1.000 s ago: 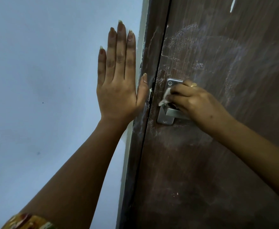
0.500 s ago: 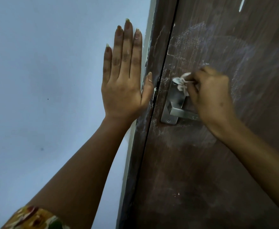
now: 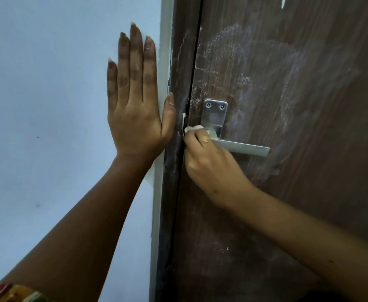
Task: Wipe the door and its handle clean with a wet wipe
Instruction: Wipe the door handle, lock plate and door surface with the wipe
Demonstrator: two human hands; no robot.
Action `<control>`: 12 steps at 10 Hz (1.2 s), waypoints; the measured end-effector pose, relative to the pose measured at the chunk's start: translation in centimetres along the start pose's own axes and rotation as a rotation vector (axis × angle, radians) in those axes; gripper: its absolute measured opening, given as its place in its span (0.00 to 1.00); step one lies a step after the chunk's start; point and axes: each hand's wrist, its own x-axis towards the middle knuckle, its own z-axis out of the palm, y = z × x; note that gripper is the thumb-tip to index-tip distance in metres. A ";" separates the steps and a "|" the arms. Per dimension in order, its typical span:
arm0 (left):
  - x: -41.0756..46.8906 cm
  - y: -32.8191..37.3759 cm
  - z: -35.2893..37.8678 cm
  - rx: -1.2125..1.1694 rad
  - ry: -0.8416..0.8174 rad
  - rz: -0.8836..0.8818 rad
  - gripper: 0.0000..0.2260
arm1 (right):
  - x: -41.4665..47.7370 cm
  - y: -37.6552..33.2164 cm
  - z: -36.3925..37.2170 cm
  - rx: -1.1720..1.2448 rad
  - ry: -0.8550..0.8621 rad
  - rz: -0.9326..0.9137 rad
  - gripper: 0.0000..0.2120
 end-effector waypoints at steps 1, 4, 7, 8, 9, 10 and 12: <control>0.0 0.0 0.0 0.004 -0.002 -0.002 0.27 | -2.3 1.0 -0.6 0.108 0.215 0.029 0.12; 0.0 0.1 0.1 0.010 -0.012 -0.015 0.27 | -8.2 5.0 0.0 0.283 0.328 0.454 0.07; 0.1 0.1 0.0 0.012 -0.019 -0.011 0.27 | -3.9 0.3 2.4 0.359 0.494 0.285 0.08; 0.1 0.0 0.0 0.021 -0.015 0.000 0.27 | -5.3 -0.5 5.1 0.315 0.424 0.125 0.11; 0.1 0.0 0.0 0.009 -0.015 0.007 0.27 | -5.5 -0.8 7.7 0.247 0.330 0.098 0.13; 0.1 0.0 0.0 0.005 -0.011 0.012 0.27 | -6.3 -0.8 8.6 0.228 0.299 0.092 0.17; 0.0 0.1 -0.1 0.002 -0.015 -0.007 0.27 | -6.9 0.1 8.6 0.223 0.417 0.257 0.14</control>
